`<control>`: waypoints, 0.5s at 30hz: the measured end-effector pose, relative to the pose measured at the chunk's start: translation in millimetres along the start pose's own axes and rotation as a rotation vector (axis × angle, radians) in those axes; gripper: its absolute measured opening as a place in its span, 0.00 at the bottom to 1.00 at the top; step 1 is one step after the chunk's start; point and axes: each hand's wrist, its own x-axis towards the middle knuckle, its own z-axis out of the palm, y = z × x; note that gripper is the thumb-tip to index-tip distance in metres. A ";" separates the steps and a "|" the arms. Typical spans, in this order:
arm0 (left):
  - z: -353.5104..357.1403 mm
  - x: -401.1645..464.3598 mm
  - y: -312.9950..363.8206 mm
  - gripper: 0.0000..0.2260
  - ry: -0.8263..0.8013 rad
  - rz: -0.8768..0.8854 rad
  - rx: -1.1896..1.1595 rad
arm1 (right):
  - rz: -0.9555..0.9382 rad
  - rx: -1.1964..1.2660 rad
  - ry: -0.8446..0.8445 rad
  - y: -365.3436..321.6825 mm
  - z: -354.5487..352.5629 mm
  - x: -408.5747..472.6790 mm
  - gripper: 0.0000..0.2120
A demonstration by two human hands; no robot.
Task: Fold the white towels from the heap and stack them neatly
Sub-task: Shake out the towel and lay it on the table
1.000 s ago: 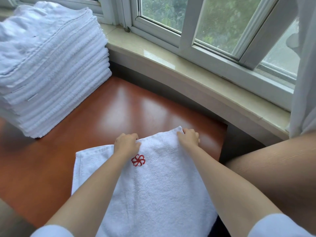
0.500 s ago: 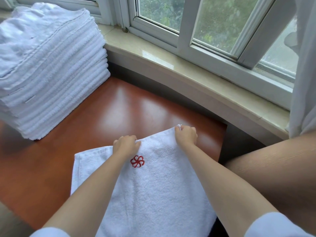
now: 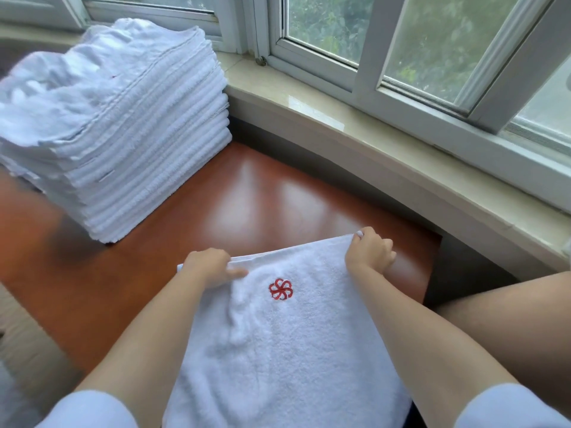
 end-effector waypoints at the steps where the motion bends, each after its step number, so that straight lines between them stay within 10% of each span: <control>1: -2.1 -3.3 -7.4 0.23 -0.022 -0.026 0.006 | 0.008 -0.007 -0.004 -0.1 0.3 -0.8 0.14; 9: 0.0 -14.7 -42.6 0.16 -0.059 -0.138 -0.029 | 0.042 -0.041 0.011 -0.3 3.3 -4.9 0.14; 15: 18.6 -23.3 -67.9 0.15 0.251 -0.165 -0.298 | 0.053 -0.007 0.028 2.3 1.6 -6.0 0.15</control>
